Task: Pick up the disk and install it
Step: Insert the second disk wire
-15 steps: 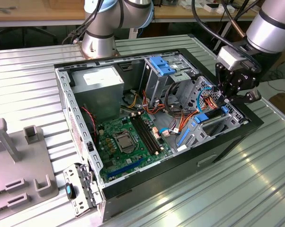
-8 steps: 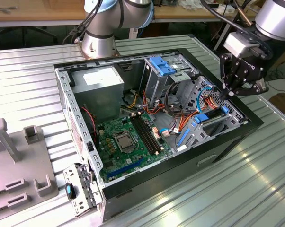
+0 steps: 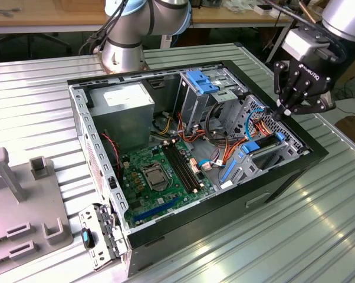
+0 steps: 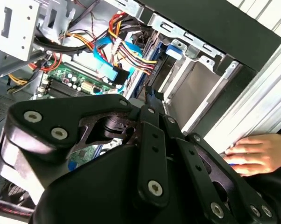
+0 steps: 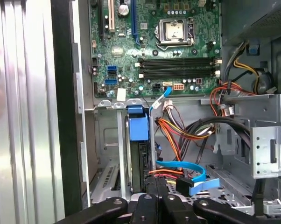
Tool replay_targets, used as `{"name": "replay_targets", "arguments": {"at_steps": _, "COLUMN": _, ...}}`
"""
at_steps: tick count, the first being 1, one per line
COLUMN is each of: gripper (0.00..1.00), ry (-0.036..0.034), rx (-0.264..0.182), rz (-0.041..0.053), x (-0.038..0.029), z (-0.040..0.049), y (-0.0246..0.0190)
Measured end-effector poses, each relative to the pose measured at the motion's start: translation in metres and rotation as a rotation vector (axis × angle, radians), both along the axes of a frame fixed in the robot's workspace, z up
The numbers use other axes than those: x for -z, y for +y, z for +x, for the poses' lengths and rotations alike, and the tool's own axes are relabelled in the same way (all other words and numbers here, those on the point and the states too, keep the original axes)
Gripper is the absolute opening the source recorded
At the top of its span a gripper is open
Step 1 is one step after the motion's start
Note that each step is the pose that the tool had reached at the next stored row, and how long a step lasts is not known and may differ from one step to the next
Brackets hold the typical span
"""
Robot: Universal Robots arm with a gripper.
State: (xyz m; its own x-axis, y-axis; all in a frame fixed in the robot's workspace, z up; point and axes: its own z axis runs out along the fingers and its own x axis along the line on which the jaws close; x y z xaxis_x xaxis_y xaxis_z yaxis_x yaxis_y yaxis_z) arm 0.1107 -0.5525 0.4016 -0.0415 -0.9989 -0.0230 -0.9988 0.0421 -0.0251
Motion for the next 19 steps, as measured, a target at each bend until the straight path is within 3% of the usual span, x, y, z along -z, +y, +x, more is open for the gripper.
{"name": "replay_targets", "arguments": {"at_steps": 3, "gripper": 0.11, "ry": 0.0013, "rx": 0.000, "rz": -0.0048, "x": -0.0028, "z": 0.0001, "y": 0.0053}}
{"name": "replay_targets", "arguments": {"at_steps": 8, "gripper": 0.11, "ry": 0.0034, "rx": 0.000, "rz": -0.0112, "x": -0.0028, "z": 0.0004, "y": 0.0205}}
{"name": "replay_targets", "arguments": {"at_steps": 10, "gripper": 0.11, "ry": 0.0034, "rx": 0.000, "rz": -0.0197, "x": -0.0026, "z": 0.0018, "y": 0.0270}}
{"name": "replay_targets", "arguments": {"at_steps": 12, "gripper": 0.11, "ry": 0.0038, "rx": 0.000, "rz": -0.0252, "x": -0.0020, "z": 0.0046, "y": 0.0292}}
{"name": "replay_targets", "arguments": {"at_steps": 13, "gripper": 0.18, "ry": 0.0043, "rx": 0.000, "rz": -0.0288, "x": -0.0009, "z": 0.0076, "y": 0.0322}}
{"name": "replay_targets", "arguments": {"at_steps": 14, "gripper": 0.18, "ry": 0.0044, "rx": 0.000, "rz": -0.0293, "x": 0.0002, "z": 0.0080, "y": 0.0345}}
{"name": "replay_targets", "arguments": {"at_steps": 16, "gripper": 0.19, "ry": 0.0044, "rx": 0.000, "rz": -0.0303, "x": 0.0030, "z": 0.0081, "y": 0.0357}}
{"name": "replay_targets", "arguments": {"at_steps": 17, "gripper": 0.25, "ry": 0.0044, "rx": 0.000, "rz": -0.0344, "x": 0.0042, "z": 0.0080, "y": 0.0358}}
{"name": "replay_targets", "arguments": {"at_steps": 19, "gripper": 0.25, "ry": 0.0044, "rx": 0.000, "rz": -0.0422, "x": 0.0071, "z": 0.0081, "y": 0.0381}}
